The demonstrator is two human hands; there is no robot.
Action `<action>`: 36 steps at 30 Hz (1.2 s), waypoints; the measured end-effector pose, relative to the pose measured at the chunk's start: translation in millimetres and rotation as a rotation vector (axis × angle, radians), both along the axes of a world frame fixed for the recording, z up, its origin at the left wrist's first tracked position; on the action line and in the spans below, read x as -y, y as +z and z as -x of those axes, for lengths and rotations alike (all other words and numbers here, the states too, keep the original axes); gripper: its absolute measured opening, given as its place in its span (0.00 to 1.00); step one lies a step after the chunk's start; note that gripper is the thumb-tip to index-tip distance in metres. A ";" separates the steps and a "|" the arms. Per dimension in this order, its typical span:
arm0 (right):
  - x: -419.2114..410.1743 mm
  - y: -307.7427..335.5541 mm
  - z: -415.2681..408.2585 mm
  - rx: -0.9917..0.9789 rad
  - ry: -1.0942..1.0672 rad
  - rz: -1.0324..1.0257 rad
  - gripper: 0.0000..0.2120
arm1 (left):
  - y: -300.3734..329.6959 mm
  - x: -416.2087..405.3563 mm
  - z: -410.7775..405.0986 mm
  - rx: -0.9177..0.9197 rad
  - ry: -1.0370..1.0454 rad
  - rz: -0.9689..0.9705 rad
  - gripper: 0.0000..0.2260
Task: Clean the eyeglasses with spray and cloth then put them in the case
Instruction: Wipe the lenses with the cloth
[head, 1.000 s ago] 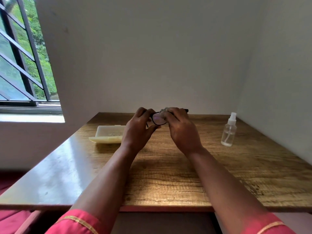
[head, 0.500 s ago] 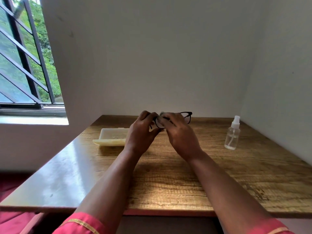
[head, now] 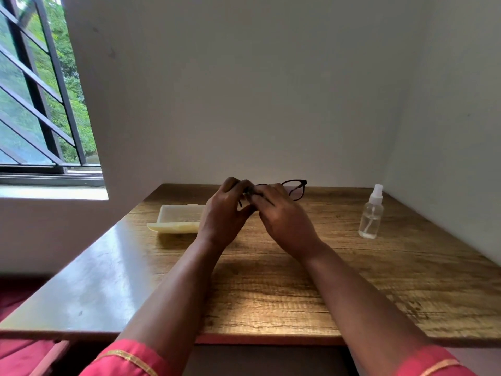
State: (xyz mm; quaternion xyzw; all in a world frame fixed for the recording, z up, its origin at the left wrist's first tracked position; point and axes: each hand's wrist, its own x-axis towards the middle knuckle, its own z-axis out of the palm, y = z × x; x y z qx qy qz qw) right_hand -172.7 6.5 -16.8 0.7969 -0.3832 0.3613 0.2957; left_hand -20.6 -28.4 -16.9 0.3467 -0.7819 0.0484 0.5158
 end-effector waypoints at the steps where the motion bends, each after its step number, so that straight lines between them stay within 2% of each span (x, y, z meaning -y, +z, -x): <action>1: 1.2 0.7 0.9 0.019 -0.004 0.004 0.13 | 0.1 -0.3 0.8 0.003 -0.004 0.001 0.18; 7: 5.6 3.9 14.6 0.202 -0.057 0.029 0.12 | 2.3 -2.0 1.2 -0.020 0.007 -0.003 0.18; 15: -2.7 0.5 4.6 0.031 0.036 -0.015 0.15 | 0.4 -0.5 -1.0 -0.018 0.006 0.010 0.17; 23: 4.1 3.7 9.8 0.176 -0.052 0.057 0.10 | 0.9 0.6 -0.9 -0.006 0.025 0.009 0.18; 26: 2.1 2.1 13.4 0.140 -0.031 0.033 0.08 | 0.6 1.3 -1.6 -0.009 0.032 0.009 0.18; 31: 0.1 -0.7 4.0 0.023 0.034 -0.002 0.11 | -0.7 0.4 -0.9 0.001 0.004 0.002 0.16; 36: 4.5 1.2 3.0 0.098 -0.023 0.067 0.11 | -1.0 1.7 -0.4 0.024 -0.005 -0.006 0.19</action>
